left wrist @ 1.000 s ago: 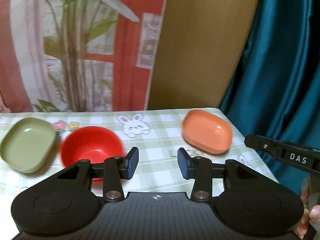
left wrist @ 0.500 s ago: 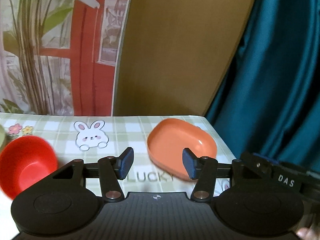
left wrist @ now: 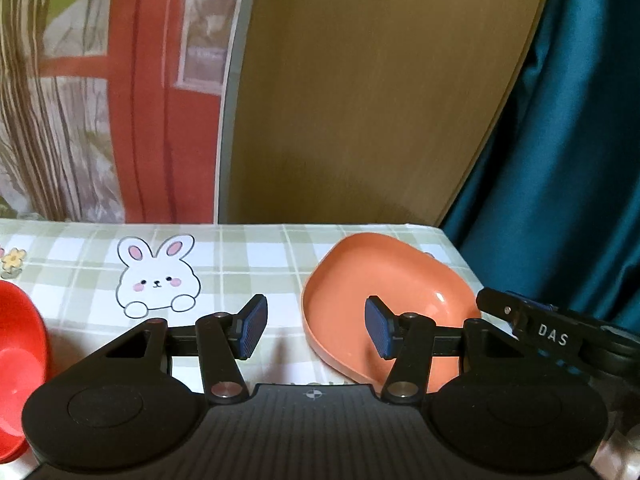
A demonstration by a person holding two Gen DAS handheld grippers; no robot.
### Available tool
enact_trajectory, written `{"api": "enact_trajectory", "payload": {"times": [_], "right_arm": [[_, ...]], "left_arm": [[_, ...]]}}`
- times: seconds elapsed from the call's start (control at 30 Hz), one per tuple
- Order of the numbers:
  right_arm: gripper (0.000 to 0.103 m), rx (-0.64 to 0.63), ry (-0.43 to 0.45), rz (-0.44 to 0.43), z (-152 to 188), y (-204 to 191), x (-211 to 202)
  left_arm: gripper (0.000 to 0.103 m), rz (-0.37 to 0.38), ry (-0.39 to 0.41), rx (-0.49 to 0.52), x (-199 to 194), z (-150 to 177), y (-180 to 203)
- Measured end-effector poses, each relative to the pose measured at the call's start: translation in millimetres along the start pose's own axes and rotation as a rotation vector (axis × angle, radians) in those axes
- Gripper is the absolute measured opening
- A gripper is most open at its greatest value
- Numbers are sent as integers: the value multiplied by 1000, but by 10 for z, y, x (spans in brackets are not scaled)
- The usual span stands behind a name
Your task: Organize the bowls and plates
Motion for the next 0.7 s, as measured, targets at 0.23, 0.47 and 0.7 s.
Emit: {"api": "enact_trajectory", "payload": {"times": [0.23, 0.47, 0.7], "right_arm": [[22, 8, -22, -5, 90, 35, 215], [13, 16, -29, -4, 132, 9, 284], [8, 37, -30, -4, 142, 9, 224]], "left_arm": [[55, -17, -43, -22, 211, 68, -56], [28, 0, -40, 1, 256, 113, -20], [14, 15, -55, 27, 272, 119, 11]]}}
Point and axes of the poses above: each gripper's, at about its wrist camera, not at the fingertips, and x roughly the way its jaws point, y to its right, z to its underside, the point moved 6 cm from there along x, roughly the way its jaws point, and after that the axes turned 5 degrees about -z, right-handed, at the moved point
